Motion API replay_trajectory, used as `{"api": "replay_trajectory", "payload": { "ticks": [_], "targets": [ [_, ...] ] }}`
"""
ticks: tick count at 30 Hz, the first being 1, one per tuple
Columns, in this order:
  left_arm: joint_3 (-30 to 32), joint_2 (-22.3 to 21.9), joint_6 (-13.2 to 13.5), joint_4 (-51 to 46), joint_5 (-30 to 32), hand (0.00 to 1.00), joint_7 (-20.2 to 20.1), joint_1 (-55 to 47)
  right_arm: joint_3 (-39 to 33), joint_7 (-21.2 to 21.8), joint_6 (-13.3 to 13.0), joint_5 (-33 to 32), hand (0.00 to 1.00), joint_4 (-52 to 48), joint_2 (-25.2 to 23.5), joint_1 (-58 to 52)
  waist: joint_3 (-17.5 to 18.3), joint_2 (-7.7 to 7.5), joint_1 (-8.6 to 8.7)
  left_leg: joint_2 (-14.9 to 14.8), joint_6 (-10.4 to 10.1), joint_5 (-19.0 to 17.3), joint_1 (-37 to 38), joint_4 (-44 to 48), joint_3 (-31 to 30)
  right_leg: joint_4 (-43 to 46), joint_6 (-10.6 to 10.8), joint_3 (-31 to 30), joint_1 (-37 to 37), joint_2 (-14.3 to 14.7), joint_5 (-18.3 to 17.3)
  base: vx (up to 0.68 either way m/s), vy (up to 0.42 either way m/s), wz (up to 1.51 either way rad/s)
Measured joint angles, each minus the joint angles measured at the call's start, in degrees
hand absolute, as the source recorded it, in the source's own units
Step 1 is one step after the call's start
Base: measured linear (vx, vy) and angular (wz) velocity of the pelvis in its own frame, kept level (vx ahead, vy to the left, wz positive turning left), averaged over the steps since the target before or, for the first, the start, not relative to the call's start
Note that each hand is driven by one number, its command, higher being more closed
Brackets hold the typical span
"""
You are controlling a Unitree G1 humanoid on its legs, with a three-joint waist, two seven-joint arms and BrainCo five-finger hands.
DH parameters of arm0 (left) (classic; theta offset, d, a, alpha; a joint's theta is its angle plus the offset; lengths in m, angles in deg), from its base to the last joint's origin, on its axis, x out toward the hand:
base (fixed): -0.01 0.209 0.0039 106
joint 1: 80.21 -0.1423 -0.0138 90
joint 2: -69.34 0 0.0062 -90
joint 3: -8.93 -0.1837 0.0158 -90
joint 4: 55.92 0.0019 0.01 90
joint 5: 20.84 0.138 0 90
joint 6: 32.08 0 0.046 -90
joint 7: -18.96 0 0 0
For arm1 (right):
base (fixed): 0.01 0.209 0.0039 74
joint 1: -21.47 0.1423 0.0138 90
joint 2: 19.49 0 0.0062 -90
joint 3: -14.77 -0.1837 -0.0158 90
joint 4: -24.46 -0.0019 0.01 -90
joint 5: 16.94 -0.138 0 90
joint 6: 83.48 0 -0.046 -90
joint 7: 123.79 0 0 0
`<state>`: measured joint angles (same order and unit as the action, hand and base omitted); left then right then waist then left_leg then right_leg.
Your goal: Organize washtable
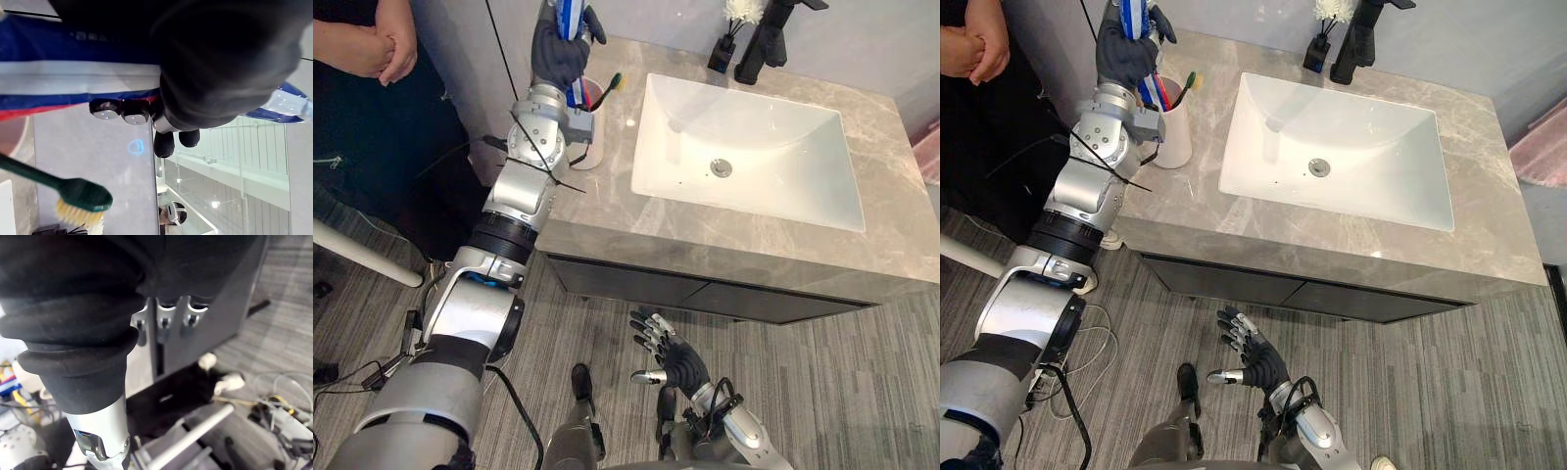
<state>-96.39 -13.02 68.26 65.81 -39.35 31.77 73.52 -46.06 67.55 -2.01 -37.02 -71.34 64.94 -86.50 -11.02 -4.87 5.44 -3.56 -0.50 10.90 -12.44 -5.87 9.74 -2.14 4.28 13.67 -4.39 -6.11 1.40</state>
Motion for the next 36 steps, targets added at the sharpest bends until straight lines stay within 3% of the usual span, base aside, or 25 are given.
{"api": "replay_trajectory", "payload": {
  "ticks": [25,30,35,36],
  "targets": [
    [2.0,0.5,0.1,-1.4,0.1,0.00,1.2,1.1,-0.1,0.0,0.0,0.0,0.00,0.1,0.0,-0.3,-0.3,0.43,-0.24,-0.1,0.0,0.0,-0.4,0.0,0.2,0.1,0.0,-0.3,-0.7,0.0,0.0,0.00,0.000,-0.01],
    [2.0,3.5,0.9,-9.4,-0.8,0.00,1.4,3.6,-0.2,0.0,0.0,0.0,0.00,1.6,-0.4,0.1,-0.3,0.45,-1.11,-0.1,0.0,0.0,-0.3,0.0,0.1,0.1,0.0,-0.2,-0.5,0.0,0.0,0.00,0.000,0.01],
    [3.1,10.3,5.4,-27.8,-1.2,0.00,2.0,2.6,-3.1,0.1,0.0,0.0,0.00,2.8,-1.8,0.7,0.0,1.63,-1.92,0.8,0.0,0.1,0.7,0.2,-0.5,1.4,0.2,0.8,0.5,-0.1,-1.3,0.01,0.006,0.11],
    [4.7,12.0,6.7,-31.9,-1.2,1.00,0.9,0.2,-4.1,0.2,0.0,0.0,0.00,2.8,-2.2,0.8,0.4,2.33,-2.51,0.8,0.0,0.0,0.9,0.0,-0.5,1.6,0.1,0.9,0.5,-0.2,-1.5,0.00,0.014,0.05]
  ]
}}
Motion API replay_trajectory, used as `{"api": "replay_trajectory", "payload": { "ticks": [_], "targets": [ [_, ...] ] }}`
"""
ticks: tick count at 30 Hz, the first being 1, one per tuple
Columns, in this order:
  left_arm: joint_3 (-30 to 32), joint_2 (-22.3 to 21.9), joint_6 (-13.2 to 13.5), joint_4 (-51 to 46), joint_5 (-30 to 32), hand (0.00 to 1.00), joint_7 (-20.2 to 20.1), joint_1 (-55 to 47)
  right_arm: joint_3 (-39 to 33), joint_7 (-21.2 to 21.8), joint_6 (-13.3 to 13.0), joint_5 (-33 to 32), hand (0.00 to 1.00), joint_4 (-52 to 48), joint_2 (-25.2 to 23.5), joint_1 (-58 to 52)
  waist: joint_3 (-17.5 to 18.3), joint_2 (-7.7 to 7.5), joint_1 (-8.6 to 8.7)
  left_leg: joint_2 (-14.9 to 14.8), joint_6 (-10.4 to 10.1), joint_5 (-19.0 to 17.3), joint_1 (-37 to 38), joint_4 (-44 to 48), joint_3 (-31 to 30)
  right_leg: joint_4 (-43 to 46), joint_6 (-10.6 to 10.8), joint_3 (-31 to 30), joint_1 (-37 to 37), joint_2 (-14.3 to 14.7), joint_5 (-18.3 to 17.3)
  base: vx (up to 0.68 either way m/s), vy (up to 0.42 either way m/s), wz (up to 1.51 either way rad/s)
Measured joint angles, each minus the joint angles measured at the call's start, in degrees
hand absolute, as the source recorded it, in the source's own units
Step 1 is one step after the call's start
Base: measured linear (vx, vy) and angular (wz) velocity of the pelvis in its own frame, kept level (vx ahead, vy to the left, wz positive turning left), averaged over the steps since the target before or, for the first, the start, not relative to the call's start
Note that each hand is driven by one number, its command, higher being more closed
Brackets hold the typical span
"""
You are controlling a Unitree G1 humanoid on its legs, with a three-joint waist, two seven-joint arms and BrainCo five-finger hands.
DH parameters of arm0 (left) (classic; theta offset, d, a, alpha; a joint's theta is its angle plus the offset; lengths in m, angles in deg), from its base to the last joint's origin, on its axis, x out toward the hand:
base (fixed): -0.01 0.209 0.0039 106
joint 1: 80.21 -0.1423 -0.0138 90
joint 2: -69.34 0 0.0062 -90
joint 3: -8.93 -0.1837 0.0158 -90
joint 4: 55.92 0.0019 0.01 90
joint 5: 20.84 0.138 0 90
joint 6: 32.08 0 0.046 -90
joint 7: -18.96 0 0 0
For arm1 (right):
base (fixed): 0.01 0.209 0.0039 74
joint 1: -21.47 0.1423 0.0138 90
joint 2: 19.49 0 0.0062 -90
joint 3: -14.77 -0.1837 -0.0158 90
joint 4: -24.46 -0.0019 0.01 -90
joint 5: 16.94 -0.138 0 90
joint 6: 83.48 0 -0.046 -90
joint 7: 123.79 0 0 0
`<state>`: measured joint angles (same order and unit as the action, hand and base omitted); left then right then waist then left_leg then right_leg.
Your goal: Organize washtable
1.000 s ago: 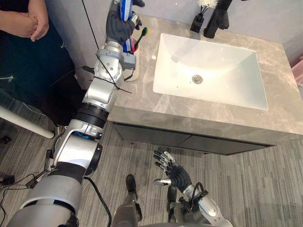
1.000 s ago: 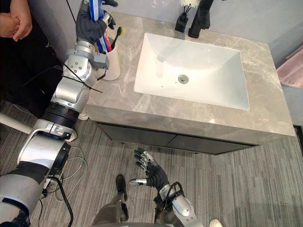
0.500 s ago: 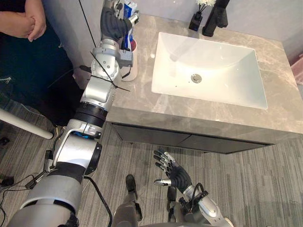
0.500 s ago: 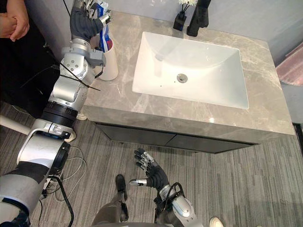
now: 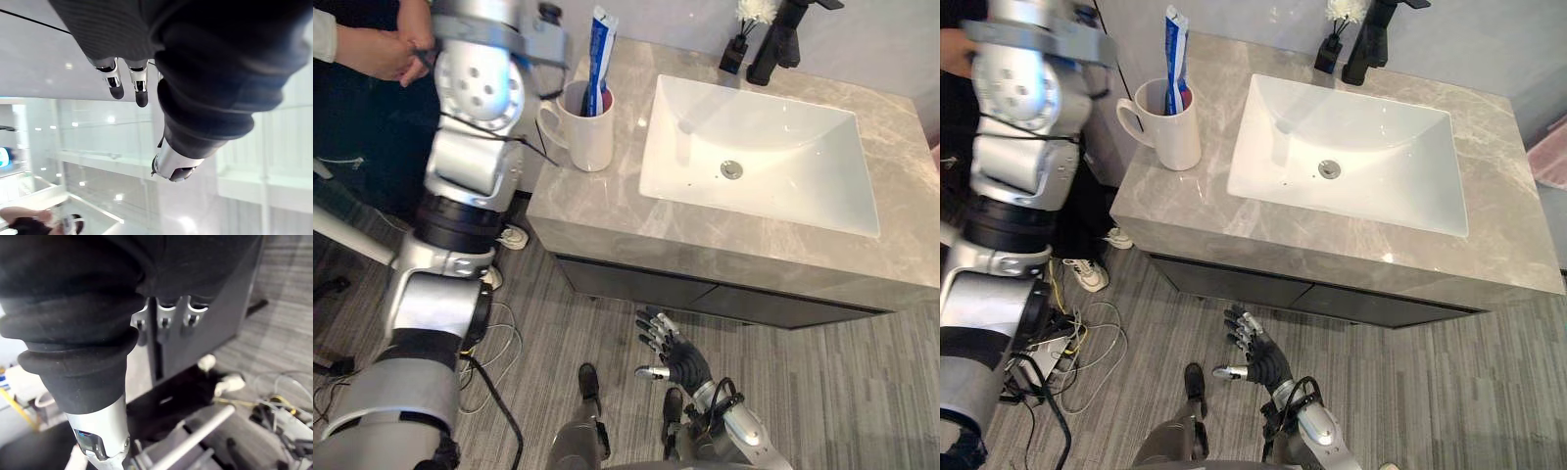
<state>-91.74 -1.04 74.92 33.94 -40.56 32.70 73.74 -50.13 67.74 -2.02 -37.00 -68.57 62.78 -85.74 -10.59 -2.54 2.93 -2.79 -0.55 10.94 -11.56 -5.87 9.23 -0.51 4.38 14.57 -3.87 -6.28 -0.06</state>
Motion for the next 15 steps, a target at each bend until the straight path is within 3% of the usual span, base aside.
{"api": "replay_trajectory", "payload": {
  "ticks": [3,5,8,12,15],
  "targets": [
    [5.0,3.3,2.1,-7.8,-1.0,1.00,-2.5,-10.6,-1.1,0.1,0.0,0.3,0.00,0.0,0.0,0.0,1.1,1.86,-0.76,-0.1,0.0,0.0,0.3,0.0,-0.1,0.2,-0.4,0.7,0.2,0.0,-0.6,-0.02,0.016,0.11],
    [10.1,4.1,2.3,-12.5,-2.2,1.00,-5.0,-23.4,-2.2,1.1,0.0,0.4,0.00,0.0,-0.3,-0.2,2.1,3.18,-1.01,-0.1,-0.1,0.0,0.4,0.0,-0.7,0.2,-0.5,1.3,0.5,0.0,-0.7,-0.01,0.005,0.12],
    [14.3,3.6,2.2,-15.7,-2.8,1.00,-7.8,-36.5,-3.6,1.2,0.0,0.5,0.00,0.0,-0.9,-1.0,3.0,3.46,-2.00,-0.3,-0.3,-0.2,0.3,0.0,-1.2,-0.4,-0.5,1.4,0.7,0.1,-0.7,0.00,0.003,0.02],
    [16.4,-2.7,0.9,-17.4,-3.1,1.00,-10.1,-51.7,-5.8,1.2,-0.1,2.3,0.00,1.6,-1.3,-2.4,4.6,3.32,-2.48,-0.2,-0.3,-0.2,-0.2,0.0,-2.0,-0.7,-0.5,2.7,1.1,0.0,-0.7,0.01,0.007,0.15],
    [15.8,-8.1,-1.1,-17.2,-3.1,1.00,-11.0,-57.3,-6.8,1.1,-0.1,2.7,0.00,2.2,-2.3,-3.0,5.0,2.95,-3.07,0.0,-0.3,-0.2,-0.2,0.0,-2.2,-0.7,-0.5,2.9,1.1,-0.1,-0.7,0.01,0.024,0.06]
  ]
}}
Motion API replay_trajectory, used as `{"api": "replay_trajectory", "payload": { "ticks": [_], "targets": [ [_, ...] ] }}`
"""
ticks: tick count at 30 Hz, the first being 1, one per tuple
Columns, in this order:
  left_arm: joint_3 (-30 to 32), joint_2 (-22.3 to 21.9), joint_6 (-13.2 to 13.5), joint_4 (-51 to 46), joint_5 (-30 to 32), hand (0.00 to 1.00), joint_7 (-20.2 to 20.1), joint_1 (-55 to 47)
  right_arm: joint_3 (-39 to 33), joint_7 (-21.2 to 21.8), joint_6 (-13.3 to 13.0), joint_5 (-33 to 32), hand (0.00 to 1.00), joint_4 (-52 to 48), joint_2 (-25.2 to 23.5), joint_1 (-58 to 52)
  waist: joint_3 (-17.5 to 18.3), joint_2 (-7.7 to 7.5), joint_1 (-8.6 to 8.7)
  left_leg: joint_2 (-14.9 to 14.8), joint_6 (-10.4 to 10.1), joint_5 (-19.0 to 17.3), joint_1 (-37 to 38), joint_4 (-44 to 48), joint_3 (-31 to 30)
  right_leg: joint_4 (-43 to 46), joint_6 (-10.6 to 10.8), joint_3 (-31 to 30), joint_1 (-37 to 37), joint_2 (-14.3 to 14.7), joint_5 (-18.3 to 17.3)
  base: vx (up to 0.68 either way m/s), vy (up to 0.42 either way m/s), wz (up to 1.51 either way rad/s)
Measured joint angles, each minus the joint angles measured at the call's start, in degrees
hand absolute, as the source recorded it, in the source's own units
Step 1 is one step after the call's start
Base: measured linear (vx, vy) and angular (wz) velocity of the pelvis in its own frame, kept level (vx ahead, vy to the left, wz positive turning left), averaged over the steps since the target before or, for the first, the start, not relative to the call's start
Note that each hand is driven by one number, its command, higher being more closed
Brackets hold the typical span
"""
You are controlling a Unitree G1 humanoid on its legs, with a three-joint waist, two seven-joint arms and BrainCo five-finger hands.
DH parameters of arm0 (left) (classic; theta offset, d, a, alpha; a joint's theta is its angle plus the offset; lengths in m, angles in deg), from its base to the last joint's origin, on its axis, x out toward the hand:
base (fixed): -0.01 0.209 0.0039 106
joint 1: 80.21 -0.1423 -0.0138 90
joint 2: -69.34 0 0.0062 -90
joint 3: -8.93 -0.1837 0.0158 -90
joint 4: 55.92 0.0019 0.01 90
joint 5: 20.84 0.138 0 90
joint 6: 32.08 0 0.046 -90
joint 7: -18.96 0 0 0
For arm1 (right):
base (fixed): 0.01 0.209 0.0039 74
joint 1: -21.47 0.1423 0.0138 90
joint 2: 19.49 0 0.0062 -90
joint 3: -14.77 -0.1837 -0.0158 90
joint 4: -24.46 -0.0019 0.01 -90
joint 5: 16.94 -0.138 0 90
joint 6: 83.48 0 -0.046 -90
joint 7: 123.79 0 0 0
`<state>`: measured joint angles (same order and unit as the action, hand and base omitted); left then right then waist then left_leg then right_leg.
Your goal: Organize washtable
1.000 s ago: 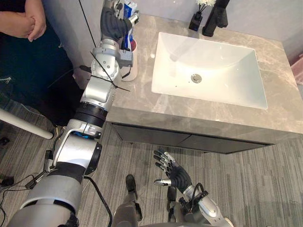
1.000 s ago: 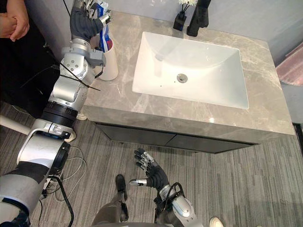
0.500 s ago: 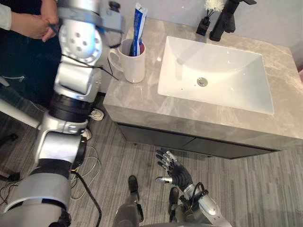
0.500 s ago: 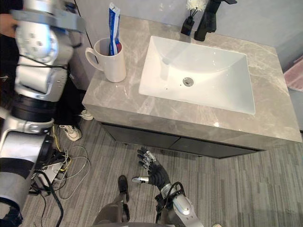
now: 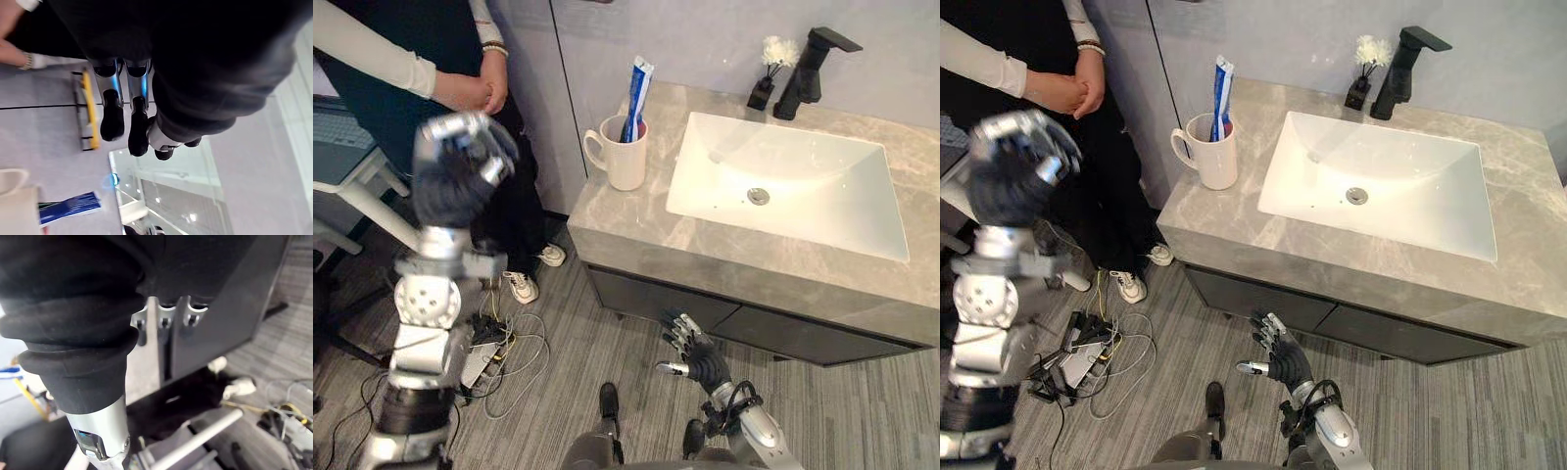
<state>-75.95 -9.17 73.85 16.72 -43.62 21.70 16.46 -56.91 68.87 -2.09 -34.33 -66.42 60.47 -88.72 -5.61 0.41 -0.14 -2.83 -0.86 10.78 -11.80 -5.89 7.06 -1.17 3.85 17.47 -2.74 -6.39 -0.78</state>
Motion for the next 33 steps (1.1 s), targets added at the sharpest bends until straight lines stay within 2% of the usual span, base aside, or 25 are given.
{"api": "replay_trajectory", "payload": {
  "ticks": [5,8,11,16,18,20,26,33],
  "targets": [
    [-3.2,-3.5,-1.9,1.7,1.8,1.00,-0.4,-1.0,-0.5,0.0,0.0,0.0,0.00,0.0,-0.7,-0.4,0.1,-0.19,-0.01,0.0,0.0,0.1,0.0,0.0,-0.3,0.2,0.0,0.3,0.1,0.0,0.0,0.00,0.009,0.02],
    [-5.4,-5.4,-3.2,6.0,3.9,1.00,-0.3,-0.7,-0.8,-0.1,0.1,0.1,0.00,0.0,-0.9,-0.4,0.1,-0.20,0.84,0.0,0.0,0.1,-0.4,0.0,-0.3,0.2,0.0,0.3,-0.3,0.0,0.0,0.00,0.000,0.00],
    [-7.4,-6.4,-4.5,10.7,5.6,1.00,-0.3,1.6,-1.8,-0.3,0.1,0.1,0.00,0.0,-1.0,-0.5,0.1,-0.28,0.96,-0.1,0.0,0.1,-0.7,0.0,-0.1,0.1,0.0,0.1,-0.7,0.1,0.0,0.02,0.000,-0.02],
    [-10.0,-6.8,-5.6,15.5,10.3,1.00,0.7,8.4,-1.9,-1.6,0.1,0.1,0.00,-0.1,-1.0,-0.1,-0.3,-0.96,1.16,-0.3,0.2,0.3,-1.4,0.0,0.3,0.2,0.5,-0.3,-1.6,0.2,0.5,0.05,-0.002,-0.04],
    [-10.7,-7.1,-5.8,18.1,11.7,1.00,1.3,12.1,-1.9,-2.0,0.1,0.1,0.00,-0.1,-1.0,0.7,-1.0,-1.84,2.26,-0.3,0.2,0.3,-1.4,0.0,0.4,0.3,0.5,-0.3,-1.7,0.2,0.5,0.05,0.007,-0.02],
    [-10.9,-7.1,-6.2,19.4,12.6,1.00,1.5,13.4,-1.8,-2.5,0.1,0.1,0.00,-0.5,-1.2,1.0,-1.3,-2.31,2.64,-0.3,0.2,0.3,-1.4,0.1,0.7,0.3,0.5,-0.6,-1.8,0.2,0.5,0.03,0.006,-0.07],
    [-12.6,-7.1,-7.4,26.5,16.3,1.00,2.6,20.1,-1.7,-2.7,0.1,0.1,0.00,-1.0,-1.0,1.0,-3.3,-2.82,2.75,-0.5,-0.1,0.1,-1.4,0.0,1.3,0.8,0.5,-1.8,-2.7,0.1,0.4,0.01,0.011,-0.10],
    [-15.4,-5.6,-9.0,32.8,17.6,1.00,2.7,26.5,-1.5,-2.8,0.1,0.1,0.00,-2.4,-0.8,0.9,-4.7,-3.68,2.67,-0.9,0.2,0.2,-2.2,0.0,2.2,-0.1,0.5,-2.7,-3.6,0.3,0.9,0.03,-0.001,-0.07]
  ]
}}
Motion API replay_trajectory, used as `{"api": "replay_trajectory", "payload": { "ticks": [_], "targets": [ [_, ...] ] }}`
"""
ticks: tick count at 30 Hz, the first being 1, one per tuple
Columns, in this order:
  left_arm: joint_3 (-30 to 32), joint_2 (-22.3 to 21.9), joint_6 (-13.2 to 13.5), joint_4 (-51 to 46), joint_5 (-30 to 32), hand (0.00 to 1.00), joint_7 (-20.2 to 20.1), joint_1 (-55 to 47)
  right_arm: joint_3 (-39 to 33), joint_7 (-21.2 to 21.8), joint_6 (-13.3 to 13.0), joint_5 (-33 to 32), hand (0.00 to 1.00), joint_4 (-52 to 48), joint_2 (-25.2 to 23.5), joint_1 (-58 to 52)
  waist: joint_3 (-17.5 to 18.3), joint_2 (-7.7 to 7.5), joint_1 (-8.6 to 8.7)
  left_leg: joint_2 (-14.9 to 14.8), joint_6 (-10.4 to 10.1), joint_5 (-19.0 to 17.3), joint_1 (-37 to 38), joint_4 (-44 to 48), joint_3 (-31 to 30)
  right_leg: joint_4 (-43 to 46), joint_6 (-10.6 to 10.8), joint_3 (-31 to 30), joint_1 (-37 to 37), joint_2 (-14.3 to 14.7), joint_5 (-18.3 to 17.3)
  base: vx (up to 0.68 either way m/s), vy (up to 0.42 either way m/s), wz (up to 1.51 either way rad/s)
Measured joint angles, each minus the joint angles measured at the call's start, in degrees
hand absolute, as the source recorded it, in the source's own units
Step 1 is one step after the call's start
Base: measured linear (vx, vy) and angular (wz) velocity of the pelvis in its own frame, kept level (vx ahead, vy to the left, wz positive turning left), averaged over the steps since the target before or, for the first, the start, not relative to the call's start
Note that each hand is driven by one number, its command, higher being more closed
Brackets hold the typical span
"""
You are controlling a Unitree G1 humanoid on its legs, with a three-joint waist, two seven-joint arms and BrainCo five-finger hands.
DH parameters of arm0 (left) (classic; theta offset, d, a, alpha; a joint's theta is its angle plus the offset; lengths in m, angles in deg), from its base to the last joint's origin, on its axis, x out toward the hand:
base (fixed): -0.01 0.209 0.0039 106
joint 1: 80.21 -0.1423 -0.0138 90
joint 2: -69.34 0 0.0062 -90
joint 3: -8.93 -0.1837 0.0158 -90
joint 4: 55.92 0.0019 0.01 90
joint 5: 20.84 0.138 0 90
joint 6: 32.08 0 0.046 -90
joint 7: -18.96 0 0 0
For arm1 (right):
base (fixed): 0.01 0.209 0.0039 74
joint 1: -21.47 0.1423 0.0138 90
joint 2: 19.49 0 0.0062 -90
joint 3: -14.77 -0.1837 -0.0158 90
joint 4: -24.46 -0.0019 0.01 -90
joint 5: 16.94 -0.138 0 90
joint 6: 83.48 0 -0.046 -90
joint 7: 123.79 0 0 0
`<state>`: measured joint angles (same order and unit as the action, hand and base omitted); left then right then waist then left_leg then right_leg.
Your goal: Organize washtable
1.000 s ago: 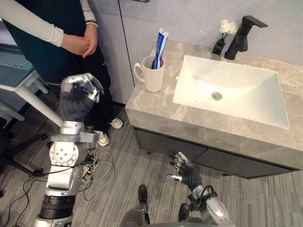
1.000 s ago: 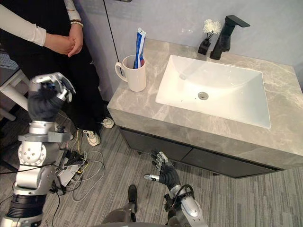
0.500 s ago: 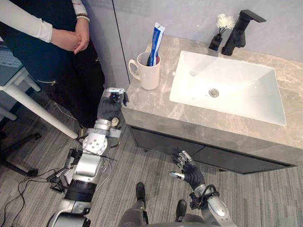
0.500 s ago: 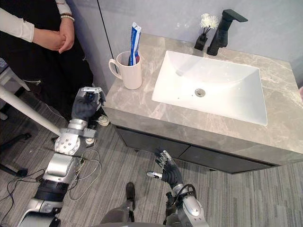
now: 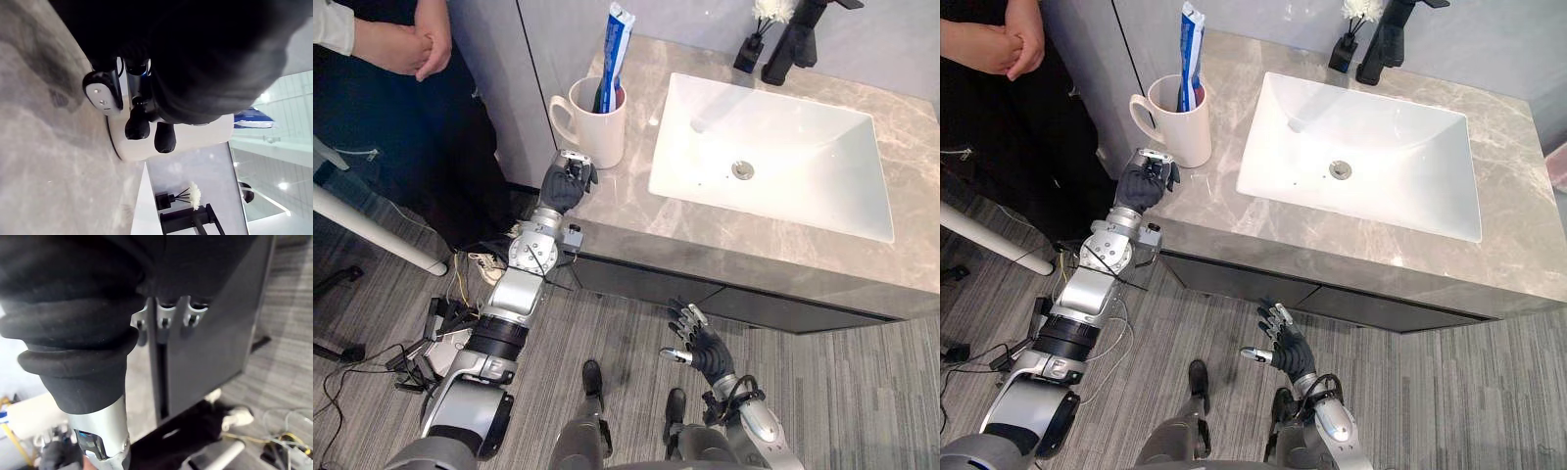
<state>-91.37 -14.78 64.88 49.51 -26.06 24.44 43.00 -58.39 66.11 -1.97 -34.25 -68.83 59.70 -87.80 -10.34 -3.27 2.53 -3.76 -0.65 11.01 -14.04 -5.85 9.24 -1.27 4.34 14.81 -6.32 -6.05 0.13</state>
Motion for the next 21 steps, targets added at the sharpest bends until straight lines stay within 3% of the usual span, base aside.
{"api": "replay_trajectory", "payload": {
  "ticks": [6,21],
  "targets": [
    [-0.8,0.4,-0.3,2.5,1.3,1.00,0.0,4.4,0.0,0.0,0.0,0.0,0.00,-0.4,0.5,0.0,-1.5,-1.05,0.10,0.0,0.0,0.0,-0.1,0.2,0.5,-0.1,0.1,-0.7,0.0,0.0,0.1,0.05,0.004,-0.05],
    [-1.9,2.9,-0.5,3.9,2.6,1.00,0.1,10.3,1.3,0.1,0.0,0.0,0.00,-0.6,1.4,0.1,-3.6,-1.49,0.13,-0.1,0.0,0.0,-1.5,0.0,0.7,-0.1,0.1,-1.0,-2.0,0.0,0.4,0.00,0.003,-0.01]
  ]
}}
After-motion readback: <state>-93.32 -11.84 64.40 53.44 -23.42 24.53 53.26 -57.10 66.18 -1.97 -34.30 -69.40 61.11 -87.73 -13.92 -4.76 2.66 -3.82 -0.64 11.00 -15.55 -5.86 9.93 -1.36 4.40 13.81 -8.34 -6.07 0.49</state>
